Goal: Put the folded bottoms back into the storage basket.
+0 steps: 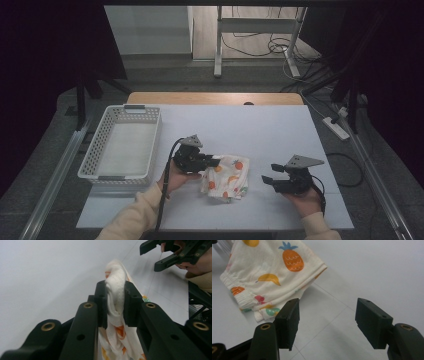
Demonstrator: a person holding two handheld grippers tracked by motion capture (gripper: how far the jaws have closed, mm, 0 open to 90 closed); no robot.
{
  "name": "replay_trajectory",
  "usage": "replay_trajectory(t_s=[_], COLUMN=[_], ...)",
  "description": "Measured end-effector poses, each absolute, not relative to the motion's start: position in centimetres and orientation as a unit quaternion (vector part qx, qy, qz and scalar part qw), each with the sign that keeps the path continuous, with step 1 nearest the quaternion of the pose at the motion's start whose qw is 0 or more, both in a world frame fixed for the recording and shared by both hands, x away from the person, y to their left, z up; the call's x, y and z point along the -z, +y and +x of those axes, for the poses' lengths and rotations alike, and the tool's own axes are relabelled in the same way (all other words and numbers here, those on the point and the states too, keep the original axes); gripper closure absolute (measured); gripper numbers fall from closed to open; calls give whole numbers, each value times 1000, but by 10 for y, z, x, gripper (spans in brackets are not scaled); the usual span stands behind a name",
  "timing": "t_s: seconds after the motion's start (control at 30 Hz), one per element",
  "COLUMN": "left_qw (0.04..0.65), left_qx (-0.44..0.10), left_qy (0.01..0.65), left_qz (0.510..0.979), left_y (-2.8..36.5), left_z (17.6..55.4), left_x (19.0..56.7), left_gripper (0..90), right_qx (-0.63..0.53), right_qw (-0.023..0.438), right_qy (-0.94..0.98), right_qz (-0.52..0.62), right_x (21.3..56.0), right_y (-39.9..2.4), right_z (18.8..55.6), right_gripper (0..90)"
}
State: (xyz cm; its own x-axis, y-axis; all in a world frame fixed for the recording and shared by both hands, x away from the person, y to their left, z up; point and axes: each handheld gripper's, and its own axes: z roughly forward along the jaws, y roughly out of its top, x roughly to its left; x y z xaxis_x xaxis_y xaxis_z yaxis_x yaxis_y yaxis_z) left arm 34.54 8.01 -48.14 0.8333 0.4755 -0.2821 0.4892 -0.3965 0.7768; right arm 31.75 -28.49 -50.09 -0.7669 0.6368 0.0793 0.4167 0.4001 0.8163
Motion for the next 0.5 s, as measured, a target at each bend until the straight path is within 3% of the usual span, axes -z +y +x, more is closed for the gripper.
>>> replay_trajectory(t_s=[0.5], left_qw=[490], left_qx=[-2], left_qy=[272], left_qz=[828], left_y=[89], left_z=[341], left_x=[461], left_gripper=[767], right_qx=[-449], right_qw=[119], right_qy=[824], right_qz=[323], right_x=[503], right_y=[-287], right_z=[319], right_gripper=[351])
